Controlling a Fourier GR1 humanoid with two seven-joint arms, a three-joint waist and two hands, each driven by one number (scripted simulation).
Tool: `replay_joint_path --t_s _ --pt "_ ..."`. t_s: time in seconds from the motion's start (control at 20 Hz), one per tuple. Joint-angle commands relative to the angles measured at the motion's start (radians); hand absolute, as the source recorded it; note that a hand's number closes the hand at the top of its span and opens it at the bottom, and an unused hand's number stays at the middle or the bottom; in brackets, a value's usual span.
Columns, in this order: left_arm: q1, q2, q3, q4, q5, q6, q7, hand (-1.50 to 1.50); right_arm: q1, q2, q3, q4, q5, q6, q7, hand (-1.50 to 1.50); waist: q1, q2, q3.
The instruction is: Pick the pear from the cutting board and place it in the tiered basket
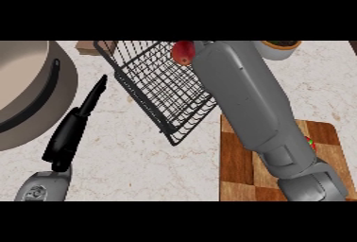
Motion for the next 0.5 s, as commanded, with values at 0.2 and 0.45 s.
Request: replay_joint_path --t_s 0.2,0.45 --pt "0.017 0.012 0.047 0.024 0.01 0.014 -0.004 0.0 -0.078 -0.009 -0.047 0.096 0.101 -0.393 -0.04 -1.5 -0.052 -0.017 -0.001" --pt "0.095 0.017 0.055 -0.006 0.003 0.029 -0.032 0.0 -0.006 -0.087 -0.093 0.052 0.191 -0.458 0.052 -1.5 -0.1 -0.035 0.001"
